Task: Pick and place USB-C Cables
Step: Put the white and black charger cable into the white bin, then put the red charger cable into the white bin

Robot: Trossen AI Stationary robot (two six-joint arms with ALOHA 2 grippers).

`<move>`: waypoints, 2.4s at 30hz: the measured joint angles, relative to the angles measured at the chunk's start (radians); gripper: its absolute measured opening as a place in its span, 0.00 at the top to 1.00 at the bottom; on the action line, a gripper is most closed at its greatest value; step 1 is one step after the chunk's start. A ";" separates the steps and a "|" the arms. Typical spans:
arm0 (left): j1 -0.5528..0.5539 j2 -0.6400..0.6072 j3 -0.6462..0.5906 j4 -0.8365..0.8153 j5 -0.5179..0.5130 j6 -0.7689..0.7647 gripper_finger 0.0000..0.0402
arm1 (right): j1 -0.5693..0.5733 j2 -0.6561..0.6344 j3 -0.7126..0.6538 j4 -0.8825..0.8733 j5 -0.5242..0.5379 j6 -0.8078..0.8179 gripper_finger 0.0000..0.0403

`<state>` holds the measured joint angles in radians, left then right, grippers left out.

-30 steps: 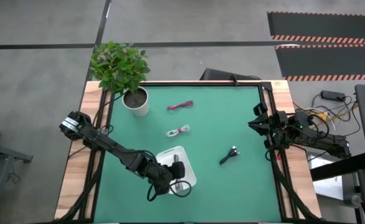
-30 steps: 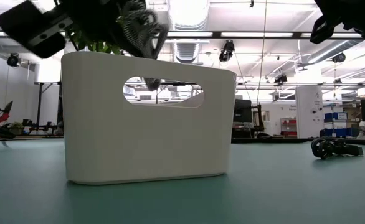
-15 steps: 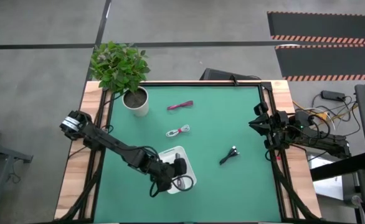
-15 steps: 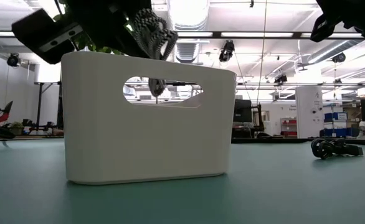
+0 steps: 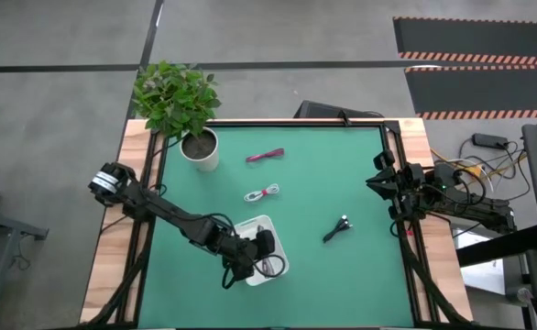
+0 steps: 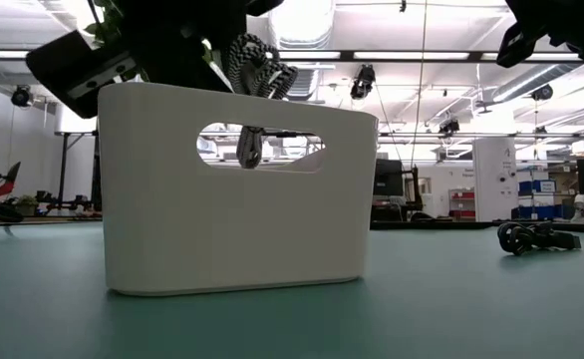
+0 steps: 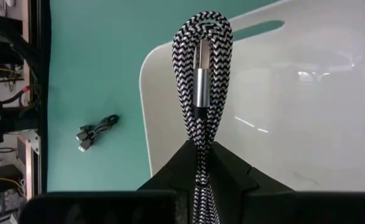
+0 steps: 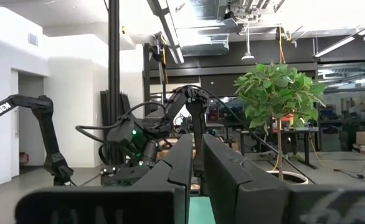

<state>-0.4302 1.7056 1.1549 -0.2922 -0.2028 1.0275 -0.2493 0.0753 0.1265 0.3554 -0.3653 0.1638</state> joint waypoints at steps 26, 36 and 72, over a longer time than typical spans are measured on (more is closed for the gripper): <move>0.019 0.023 -0.001 0.020 0.026 -0.002 0.94 | 0.000 0.000 0.000 -0.008 0.000 -0.007 0.93; 0.019 0.026 -0.001 0.022 0.026 -0.001 0.94 | 0.000 0.000 0.000 -0.007 0.000 0.000 0.93; 0.024 0.019 -0.001 0.023 -0.047 0.000 0.71 | 0.000 0.000 -0.001 -0.010 -0.001 0.001 0.93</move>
<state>-0.4060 1.7242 1.1538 -0.2692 -0.2496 1.0270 -0.2493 0.0753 0.1257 0.3450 -0.3660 0.1649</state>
